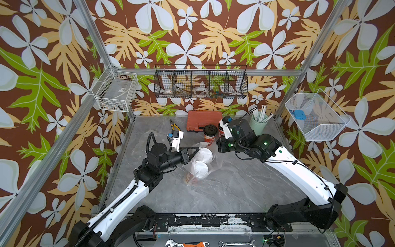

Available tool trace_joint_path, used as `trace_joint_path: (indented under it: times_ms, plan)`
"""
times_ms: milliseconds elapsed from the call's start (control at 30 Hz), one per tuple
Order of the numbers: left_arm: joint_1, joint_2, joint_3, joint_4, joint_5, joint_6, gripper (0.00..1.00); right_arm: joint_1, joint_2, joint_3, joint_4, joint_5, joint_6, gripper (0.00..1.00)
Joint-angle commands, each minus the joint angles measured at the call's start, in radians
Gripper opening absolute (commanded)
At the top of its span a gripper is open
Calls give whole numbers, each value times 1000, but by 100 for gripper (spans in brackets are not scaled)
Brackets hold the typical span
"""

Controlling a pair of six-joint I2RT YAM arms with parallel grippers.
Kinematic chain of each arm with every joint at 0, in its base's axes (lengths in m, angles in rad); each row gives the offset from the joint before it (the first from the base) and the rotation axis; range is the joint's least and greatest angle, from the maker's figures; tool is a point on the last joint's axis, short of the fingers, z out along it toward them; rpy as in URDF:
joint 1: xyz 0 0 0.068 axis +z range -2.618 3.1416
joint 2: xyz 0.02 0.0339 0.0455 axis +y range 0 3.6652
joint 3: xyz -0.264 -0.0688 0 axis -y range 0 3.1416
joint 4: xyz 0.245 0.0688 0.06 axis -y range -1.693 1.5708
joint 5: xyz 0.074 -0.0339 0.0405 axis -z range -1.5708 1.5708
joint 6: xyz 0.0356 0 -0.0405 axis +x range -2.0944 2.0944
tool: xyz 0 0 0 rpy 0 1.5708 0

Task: Pack milk tea into plastic carrier bags
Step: Pick up the plastic carrier bag from the center of the board, then place the plastic carrier bag at the center of the board.

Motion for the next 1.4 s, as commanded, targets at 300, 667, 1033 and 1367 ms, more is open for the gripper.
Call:
trace_joint_path:
  times_ms: [300,667,1033,1367]
  plan:
    - [3,40,145,-166,-99,197,0,-30,-31,5,-3,41,-13,0]
    - [15,93,204,-138,-148,244,0,-39,-52,-48,3,41,-10,0]
    - [89,134,268,-140,-137,288,0,-49,-57,-68,-3,46,-12,0]
    - [213,256,338,-87,42,333,0,-50,-38,-74,-5,39,-14,0]
